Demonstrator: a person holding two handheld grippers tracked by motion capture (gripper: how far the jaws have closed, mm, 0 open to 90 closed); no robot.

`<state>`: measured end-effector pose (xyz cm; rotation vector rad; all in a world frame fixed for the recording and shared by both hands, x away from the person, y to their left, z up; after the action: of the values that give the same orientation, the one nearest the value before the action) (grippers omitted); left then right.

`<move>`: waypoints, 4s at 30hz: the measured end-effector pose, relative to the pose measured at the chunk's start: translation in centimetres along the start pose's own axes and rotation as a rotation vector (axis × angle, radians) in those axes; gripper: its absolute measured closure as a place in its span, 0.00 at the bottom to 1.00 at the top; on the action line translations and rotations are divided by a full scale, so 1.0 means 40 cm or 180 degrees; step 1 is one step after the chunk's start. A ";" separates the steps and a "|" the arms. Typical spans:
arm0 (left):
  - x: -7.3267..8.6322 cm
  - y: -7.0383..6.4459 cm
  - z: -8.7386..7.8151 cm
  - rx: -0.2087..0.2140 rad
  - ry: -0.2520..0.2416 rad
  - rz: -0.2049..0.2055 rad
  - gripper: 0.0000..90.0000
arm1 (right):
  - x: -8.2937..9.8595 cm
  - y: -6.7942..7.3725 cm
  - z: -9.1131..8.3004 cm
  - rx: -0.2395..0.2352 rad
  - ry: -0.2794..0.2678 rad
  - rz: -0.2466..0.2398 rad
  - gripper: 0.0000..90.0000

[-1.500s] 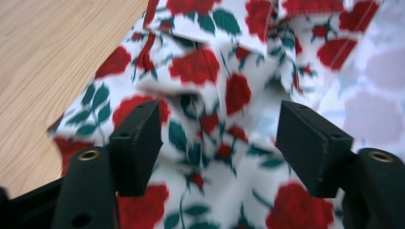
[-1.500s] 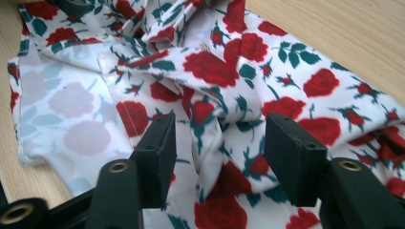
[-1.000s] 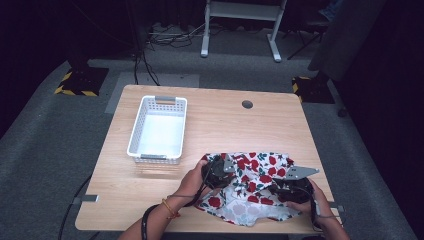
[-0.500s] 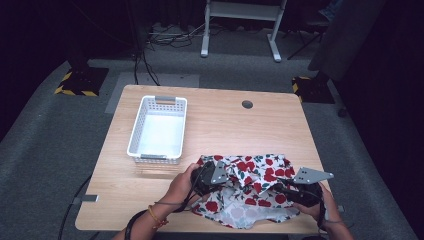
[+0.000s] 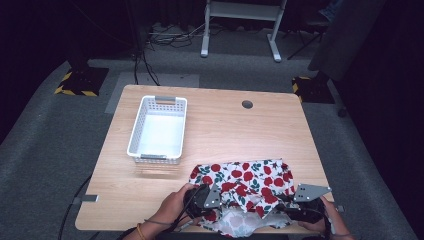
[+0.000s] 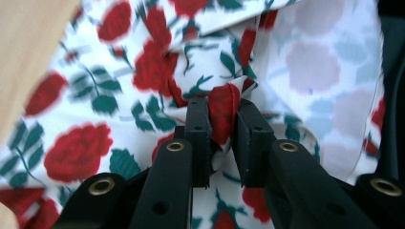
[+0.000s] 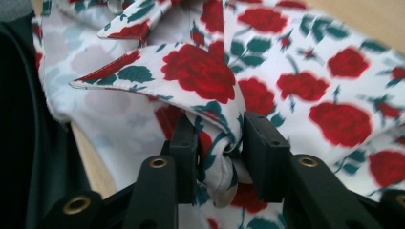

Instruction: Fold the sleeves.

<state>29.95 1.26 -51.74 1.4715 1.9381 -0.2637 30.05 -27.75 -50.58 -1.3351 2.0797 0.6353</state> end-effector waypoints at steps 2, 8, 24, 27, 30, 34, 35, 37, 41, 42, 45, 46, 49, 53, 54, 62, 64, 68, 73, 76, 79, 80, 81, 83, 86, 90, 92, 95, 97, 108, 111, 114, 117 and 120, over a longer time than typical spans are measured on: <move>0.018 0.000 0.004 0.0017 0.0036 -0.0032 0.85 | 0.016 0.003 0.003 -0.0021 0.0081 0.0005 0.71; 0.043 0.001 0.007 0.0025 0.0085 -0.0092 0.85 | 0.057 -0.006 0.020 -0.0012 0.0168 0.0141 0.70; 0.026 0.073 0.046 -0.0192 0.0080 -0.0245 0.80 | 0.045 -0.087 0.037 0.0311 0.0030 0.0390 0.69; 0.013 0.103 0.065 -0.0263 0.0111 -0.0270 0.77 | 0.035 -0.116 0.043 0.0405 0.0025 0.0449 0.68; 0.007 0.119 0.070 -0.0296 0.0131 -0.0291 0.73 | 0.028 -0.136 0.046 0.0462 0.0038 0.0458 0.64; -0.004 0.125 0.046 -0.0310 -0.0001 -0.0370 0.64 | 0.022 -0.142 0.033 0.0508 0.0028 0.0452 0.59; -0.008 0.126 0.038 -0.0331 -0.0044 -0.0399 0.61 | 0.022 -0.141 0.026 0.0519 0.0031 0.0443 0.57; -0.017 0.129 0.018 -0.0344 -0.0134 -0.0444 0.57 | 0.020 -0.139 0.008 0.0556 0.0047 0.0410 0.54; -0.035 0.139 -0.014 -0.0402 -0.0251 -0.0495 0.51 | 0.012 -0.130 -0.036 0.0621 0.0099 0.0238 0.50; -0.039 0.142 -0.014 -0.0437 -0.0239 -0.0500 0.50 | 0.008 -0.130 -0.047 0.0616 0.0066 0.0248 0.50; -0.051 0.151 0.007 -0.0528 -0.0163 -0.0510 0.47 | -0.010 -0.147 -0.064 0.0671 -0.0060 0.0329 0.49; -0.055 0.154 0.018 -0.0534 -0.0140 -0.0526 0.47 | -0.018 -0.153 -0.063 0.0708 -0.0049 0.0340 0.49; -0.066 0.169 0.055 -0.0601 -0.0056 -0.0567 0.46 | -0.048 -0.167 -0.053 0.0782 -0.0046 0.0285 0.49; -0.074 0.198 0.093 -0.0674 -0.0015 -0.0717 0.44 | -0.070 -0.187 -0.014 0.0814 0.0006 0.0262 0.48; -0.074 0.206 0.100 -0.0711 0.0028 -0.0734 0.44 | -0.068 -0.194 -0.002 0.0818 0.0055 0.0273 0.48; -0.051 0.215 0.143 -0.0659 0.0291 -0.0769 0.43 | -0.017 -0.224 0.034 0.0802 0.0254 0.0410 0.47; -0.048 0.201 0.133 -0.0524 0.0242 -0.0681 0.41 | -0.009 -0.217 0.038 0.0745 0.0267 0.0378 0.47; -0.042 0.167 0.111 -0.0412 0.0218 -0.0528 0.39 | -0.002 -0.198 0.042 0.0667 0.0258 0.0273 0.46; -0.025 0.129 0.083 -0.0253 0.0179 -0.0417 0.39 | -0.006 -0.179 0.043 0.0626 0.0239 0.0123 0.44; -0.011 0.112 0.070 -0.0183 0.0138 -0.0414 0.38 | -0.001 -0.171 0.046 0.0590 0.0241 0.0112 0.42; 0.008 0.093 0.062 -0.0168 0.0153 -0.0351 0.37 | 0.008 -0.169 0.049 0.0577 0.0225 0.0142 0.41; 0.008 0.093 0.062 -0.0168 0.0153 -0.0351 0.37 | 0.010 -0.168 0.048 0.0562 0.0205 0.0159 0.40; 0.017 0.084 0.054 -0.0121 0.0126 -0.0395 0.37 | 0.013 -0.168 0.047 0.0555 0.0200 0.0187 0.39; 0.023 0.078 0.049 -0.0146 0.0088 -0.0399 0.37 | 0.018 -0.168 0.046 0.0547 0.0175 0.0220 0.38; 0.032 0.070 0.040 -0.0187 0.0077 -0.0425 0.37 | 0.023 -0.174 0.043 0.0572 0.0149 0.0279 0.34; 0.041 0.065 0.030 -0.0230 0.0083 -0.0417 0.37 | 0.026 -0.182 0.044 0.0586 0.0112 0.0387 0.30; 0.042 0.065 0.028 -0.0236 0.0068 -0.0430 0.35 | 0.026 -0.187 0.044 0.0618 0.0109 0.0409 0.30; 0.042 0.065 0.028 -0.0236 0.0068 -0.0430 0.35 | 0.026 -0.187 0.044 0.0618 0.0109 0.0409 0.30; 0.042 0.065 0.028 -0.0236 0.0068 -0.0430 0.35 | 0.026 -0.187 0.044 0.0618 0.0109 0.0409 0.30; 0.088 0.101 -0.038 -0.0396 -0.0067 -0.0721 0.32 | -0.013 -0.210 0.015 0.0815 -0.0116 0.0495 0.38; 0.096 0.100 -0.033 -0.0366 -0.0036 -0.0718 0.32 | -0.034 -0.209 0.023 0.0776 -0.0170 0.0486 0.41; 0.103 0.099 -0.026 -0.0333 -0.0006 -0.0727 0.31 | -0.056 -0.206 0.045 0.0689 -0.0150 0.0426 0.43; 0.113 0.099 -0.009 -0.0236 0.0015 -0.0793 0.31 | -0.064 -0.209 0.076 0.0606 -0.0037 0.0397 0.45; 0.114 0.095 0.001 -0.0192 0.0028 -0.0810 0.29 | -0.057 -0.223 0.105 0.0597 0.0145 0.0465 0.46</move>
<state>32.85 6.05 -53.70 1.1885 2.1223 -0.3091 39.89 -26.94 -52.73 -1.1103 2.2280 0.4599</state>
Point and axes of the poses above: each handheld gripper's, and its own axes: z roughly forward along the jaws, x roughly out of its underside, y roughly to its left, the point moved 5 cm from there along z, roughly forward along the jaws, and after that the axes turned 8 degrees about -x, right-handed, at the moved point
